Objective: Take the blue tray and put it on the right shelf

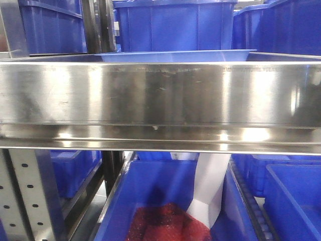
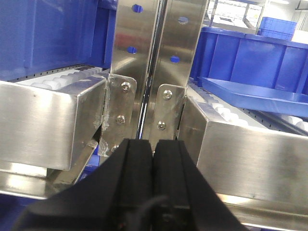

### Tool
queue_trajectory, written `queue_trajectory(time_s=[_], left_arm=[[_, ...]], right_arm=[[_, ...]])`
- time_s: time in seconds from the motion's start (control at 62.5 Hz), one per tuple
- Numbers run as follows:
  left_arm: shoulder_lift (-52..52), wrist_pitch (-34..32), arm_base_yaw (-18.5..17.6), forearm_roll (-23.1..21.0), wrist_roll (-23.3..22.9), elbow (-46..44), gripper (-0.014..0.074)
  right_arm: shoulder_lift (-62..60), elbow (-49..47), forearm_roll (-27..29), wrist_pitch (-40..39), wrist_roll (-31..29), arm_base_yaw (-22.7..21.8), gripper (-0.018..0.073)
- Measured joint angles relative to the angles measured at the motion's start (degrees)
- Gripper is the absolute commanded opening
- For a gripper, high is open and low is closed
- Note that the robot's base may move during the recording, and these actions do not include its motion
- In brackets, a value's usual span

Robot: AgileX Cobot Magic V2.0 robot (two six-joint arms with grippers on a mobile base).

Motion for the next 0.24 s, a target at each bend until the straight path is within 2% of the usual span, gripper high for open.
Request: queue_trajectory(time_s=[0.24], left_arm=[[0.0,0.0,0.0,0.0,0.0,0.0,-0.0048]], right_arm=[[0.0,0.0,0.0,0.0,0.0,0.0,0.0059]])
